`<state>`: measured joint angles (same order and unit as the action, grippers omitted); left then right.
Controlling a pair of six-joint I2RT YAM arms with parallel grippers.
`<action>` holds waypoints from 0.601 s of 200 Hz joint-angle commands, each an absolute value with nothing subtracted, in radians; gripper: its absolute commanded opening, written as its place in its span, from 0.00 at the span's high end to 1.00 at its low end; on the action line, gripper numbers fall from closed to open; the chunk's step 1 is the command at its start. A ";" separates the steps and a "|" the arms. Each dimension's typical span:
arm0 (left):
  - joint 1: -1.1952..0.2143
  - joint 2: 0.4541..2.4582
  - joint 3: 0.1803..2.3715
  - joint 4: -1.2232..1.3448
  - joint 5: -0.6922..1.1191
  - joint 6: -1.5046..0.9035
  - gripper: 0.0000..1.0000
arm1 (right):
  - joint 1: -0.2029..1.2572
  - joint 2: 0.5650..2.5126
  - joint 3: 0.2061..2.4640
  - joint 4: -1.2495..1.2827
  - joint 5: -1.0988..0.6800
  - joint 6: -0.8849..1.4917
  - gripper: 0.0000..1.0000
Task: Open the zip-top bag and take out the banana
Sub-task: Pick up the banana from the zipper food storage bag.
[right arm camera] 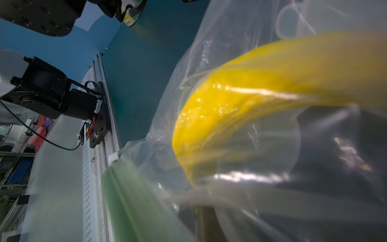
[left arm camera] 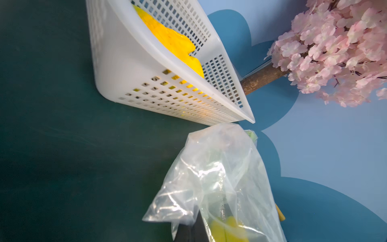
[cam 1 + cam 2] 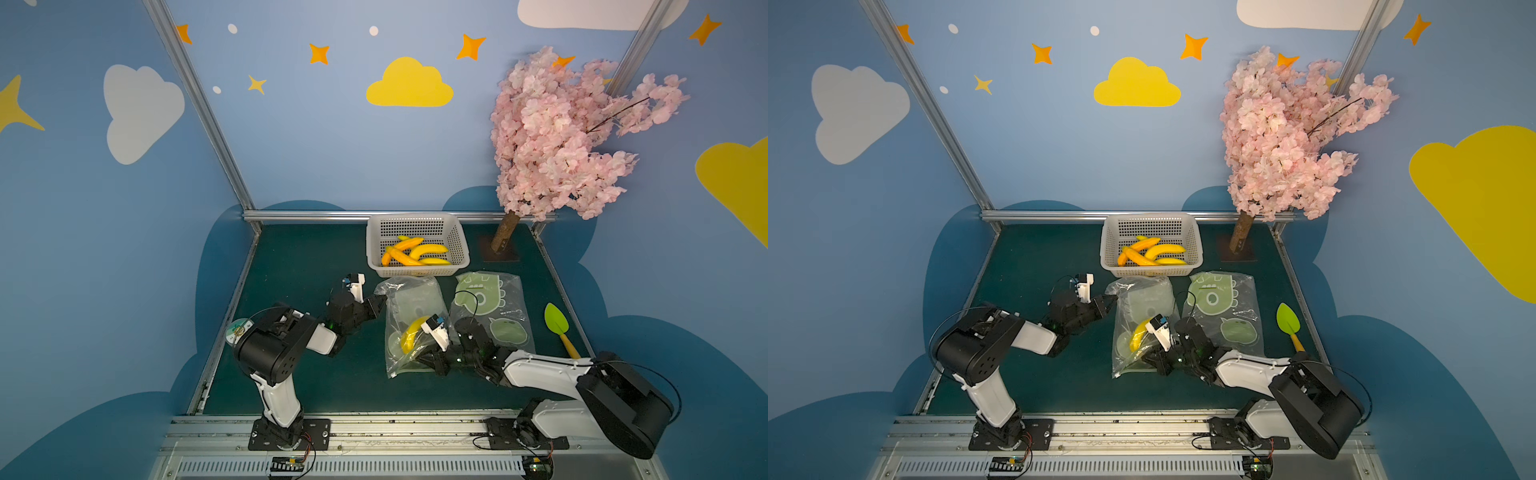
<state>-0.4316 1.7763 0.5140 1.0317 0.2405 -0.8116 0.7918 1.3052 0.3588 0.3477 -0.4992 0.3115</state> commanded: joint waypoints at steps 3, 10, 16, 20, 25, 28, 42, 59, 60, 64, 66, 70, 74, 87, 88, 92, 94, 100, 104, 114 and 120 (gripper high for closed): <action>-0.410 1.756 0.500 0.923 0.178 -0.751 0.98 | 0.808 1.255 0.373 0.250 -0.494 0.321 1.00; -0.409 1.751 0.500 0.903 0.161 -0.746 0.98 | 0.812 1.244 0.374 0.228 -0.494 0.320 1.00; -0.410 1.744 0.499 0.886 0.145 -0.743 0.98 | 0.814 1.235 0.376 0.214 -0.492 0.320 1.00; -0.410 1.740 0.497 0.876 0.134 -0.740 0.98 | 0.816 1.226 0.380 0.202 -0.492 0.323 1.00; -0.411 1.735 0.494 0.866 0.118 -0.737 0.98 | 0.818 1.217 0.381 0.191 -0.492 0.326 1.00; -0.410 1.730 0.492 0.859 0.107 -0.734 0.98 | 0.818 1.215 0.384 0.185 -0.490 0.326 1.00; -0.411 1.702 0.481 0.827 0.062 -0.721 0.98 | 0.826 1.191 0.393 0.155 -0.492 0.330 1.00; -0.411 1.661 0.473 0.789 0.020 -0.702 0.98 | 0.837 1.183 0.406 0.124 -0.488 0.331 1.00; -0.411 1.659 0.472 0.787 0.018 -0.700 0.98 | 0.837 1.183 0.407 0.123 -0.489 0.330 1.00; -0.411 1.650 0.471 0.781 0.012 -0.696 0.98 | 0.839 1.186 0.409 0.120 -0.489 0.329 1.00; -0.412 1.647 0.470 0.777 0.009 -0.695 0.98 | 0.839 1.189 0.409 0.119 -0.490 0.330 1.00; -0.412 1.638 0.471 0.767 0.004 -0.693 0.98 | 0.841 1.194 0.410 0.119 -0.490 0.330 1.00; -0.411 1.631 0.472 0.757 0.000 -0.691 0.98 | 0.844 1.201 0.411 0.119 -0.489 0.329 1.00; -0.412 1.611 0.477 0.727 -0.015 -0.680 0.97 | 0.852 1.227 0.414 0.120 -0.489 0.330 1.00; -0.412 1.611 0.477 0.725 -0.017 -0.680 0.98 | 0.852 1.229 0.414 0.121 -0.490 0.330 1.00; -0.412 1.607 0.476 0.717 -0.023 -0.680 0.98 | 0.855 1.237 0.415 0.120 -0.489 0.330 1.00; -0.411 1.604 0.477 0.713 -0.026 -0.678 0.98 | 0.857 1.241 0.415 0.120 -0.488 0.330 1.00; -0.412 1.597 0.473 0.705 -0.036 -0.678 0.98 | 0.863 1.249 0.416 0.122 -0.484 0.330 1.00; -0.411 1.593 0.470 0.701 -0.042 -0.679 0.97 | 0.866 1.254 0.414 0.122 -0.480 0.330 1.00; -0.413 1.589 0.461 0.699 -0.050 -0.678 0.98 | 0.875 1.258 0.410 0.123 -0.462 0.330 1.00; -0.415 1.586 0.454 0.699 -0.062 -0.679 0.98 | 0.878 1.261 0.406 0.129 -0.453 0.330 1.00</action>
